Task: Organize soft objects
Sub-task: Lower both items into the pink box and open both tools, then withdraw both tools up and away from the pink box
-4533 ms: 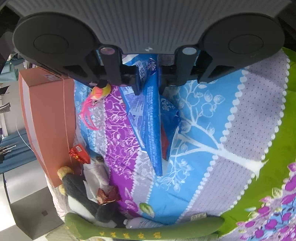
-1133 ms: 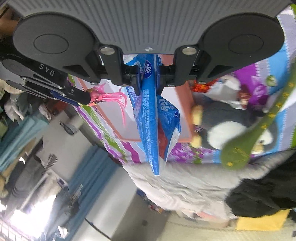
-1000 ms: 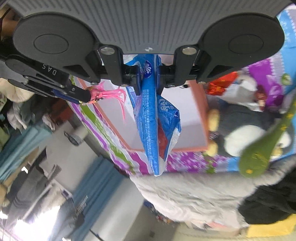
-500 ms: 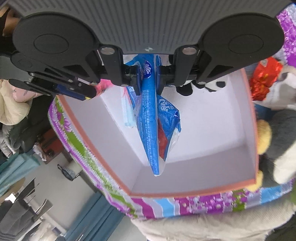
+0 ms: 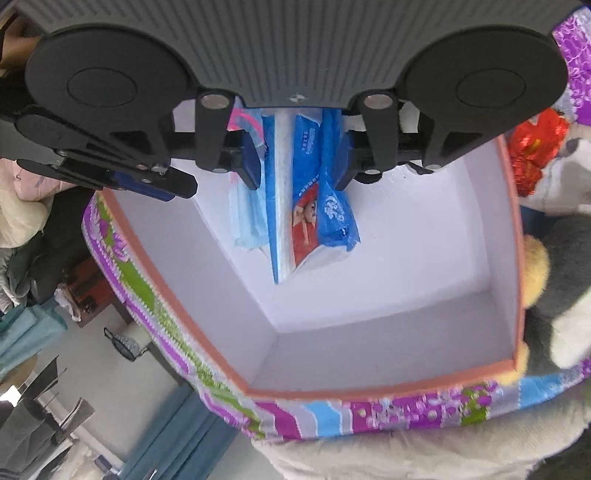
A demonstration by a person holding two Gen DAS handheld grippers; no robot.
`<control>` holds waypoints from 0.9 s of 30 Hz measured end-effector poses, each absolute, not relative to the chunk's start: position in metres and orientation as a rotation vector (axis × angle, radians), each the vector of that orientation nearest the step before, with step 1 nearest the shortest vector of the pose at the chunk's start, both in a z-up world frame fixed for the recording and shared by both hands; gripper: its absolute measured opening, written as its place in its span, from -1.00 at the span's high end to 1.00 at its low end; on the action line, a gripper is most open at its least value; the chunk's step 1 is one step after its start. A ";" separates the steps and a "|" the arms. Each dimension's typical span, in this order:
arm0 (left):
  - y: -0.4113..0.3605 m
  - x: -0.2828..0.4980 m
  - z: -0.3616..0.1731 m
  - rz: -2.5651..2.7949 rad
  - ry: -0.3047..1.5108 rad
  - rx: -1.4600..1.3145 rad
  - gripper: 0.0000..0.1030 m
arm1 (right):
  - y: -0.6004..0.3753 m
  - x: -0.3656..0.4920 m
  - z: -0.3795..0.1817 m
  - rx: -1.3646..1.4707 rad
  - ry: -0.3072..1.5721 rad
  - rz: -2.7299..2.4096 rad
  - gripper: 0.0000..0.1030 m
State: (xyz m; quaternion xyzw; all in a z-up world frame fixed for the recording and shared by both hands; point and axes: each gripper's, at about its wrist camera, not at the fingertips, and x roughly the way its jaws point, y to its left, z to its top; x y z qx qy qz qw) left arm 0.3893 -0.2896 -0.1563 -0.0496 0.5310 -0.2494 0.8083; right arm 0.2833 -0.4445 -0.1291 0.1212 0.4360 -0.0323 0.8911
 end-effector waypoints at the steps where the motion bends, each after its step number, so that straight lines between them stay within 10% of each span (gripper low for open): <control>1: -0.287 0.386 -0.151 -0.533 1.123 -0.106 0.06 | -0.443 0.279 -0.123 0.254 0.889 -0.064 0.49; 27: -0.153 0.178 0.013 -0.472 0.731 -0.163 0.06 | -0.336 0.132 0.004 0.171 0.602 0.079 0.49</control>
